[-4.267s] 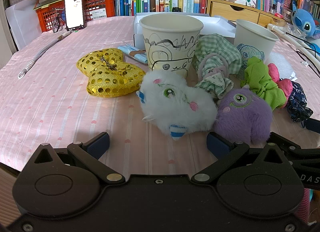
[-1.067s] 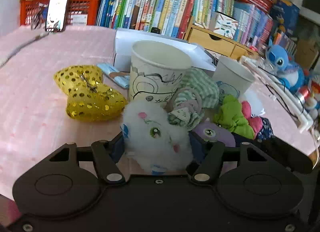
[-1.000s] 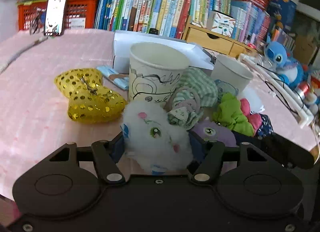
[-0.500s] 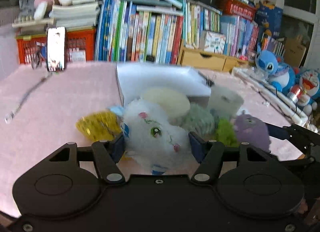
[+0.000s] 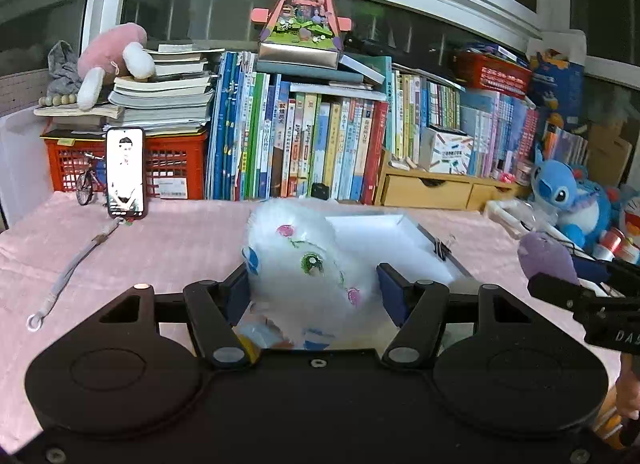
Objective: Organize soft objects
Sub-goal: 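Carry both plushes into the white tray and open both tools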
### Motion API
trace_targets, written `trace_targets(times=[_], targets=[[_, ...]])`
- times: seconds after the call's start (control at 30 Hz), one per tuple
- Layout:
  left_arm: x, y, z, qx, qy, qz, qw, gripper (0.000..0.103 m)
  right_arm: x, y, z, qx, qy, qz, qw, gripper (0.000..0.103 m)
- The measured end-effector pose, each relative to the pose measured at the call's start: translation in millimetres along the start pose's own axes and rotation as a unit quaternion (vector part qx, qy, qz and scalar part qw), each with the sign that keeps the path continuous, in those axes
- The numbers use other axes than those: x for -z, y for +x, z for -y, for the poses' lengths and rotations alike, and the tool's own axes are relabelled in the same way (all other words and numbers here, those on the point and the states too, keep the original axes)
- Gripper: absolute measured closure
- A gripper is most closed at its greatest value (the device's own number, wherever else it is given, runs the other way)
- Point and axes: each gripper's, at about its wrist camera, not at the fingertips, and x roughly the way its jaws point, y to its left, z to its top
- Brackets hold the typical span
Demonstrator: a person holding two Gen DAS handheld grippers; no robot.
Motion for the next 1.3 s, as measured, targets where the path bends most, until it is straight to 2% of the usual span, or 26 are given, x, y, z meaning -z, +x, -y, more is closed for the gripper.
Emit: trace_targets(times=[0.27, 0.5, 0.6, 0.73, 0.87, 1.03, 1.3], targets=[[-30, 73, 5, 0.03, -0.018, -0.051, 0.9981, 0.04, -33, 48, 19, 0.001, 0.016, -0.029, 0.999, 0.027], [-56, 143, 3, 0.03, -0.024, -0.117, 0.9924, 0.04, -53, 107, 42, 0.01, 0.031, -0.097, 0.995, 0.027], [-62, 176, 1, 0.028, -0.03, -0.155, 0.987, 0.04, -53, 136, 53, 0.015, 0.04, -0.137, 0.99, 0.027], [-66, 218, -4, 0.022, -0.036, -0.215, 0.9757, 0.04, -46, 175, 67, 0.009, 0.069, -0.207, 0.976, 0.027], [-63, 248, -9, 0.018, -0.045, -0.255, 0.9656, 0.04, -36, 199, 74, 0.011, 0.077, -0.247, 0.966, 0.026], [-58, 271, -10, 0.025, -0.054, -0.285, 0.9567, 0.04, -23, 225, 77, 0.017, 0.076, -0.29, 0.954, 0.026], [-45, 294, -11, 0.035, -0.067, -0.311, 0.9473, 0.04, -9, 253, 81, 0.022, 0.078, -0.332, 0.94, 0.026]])
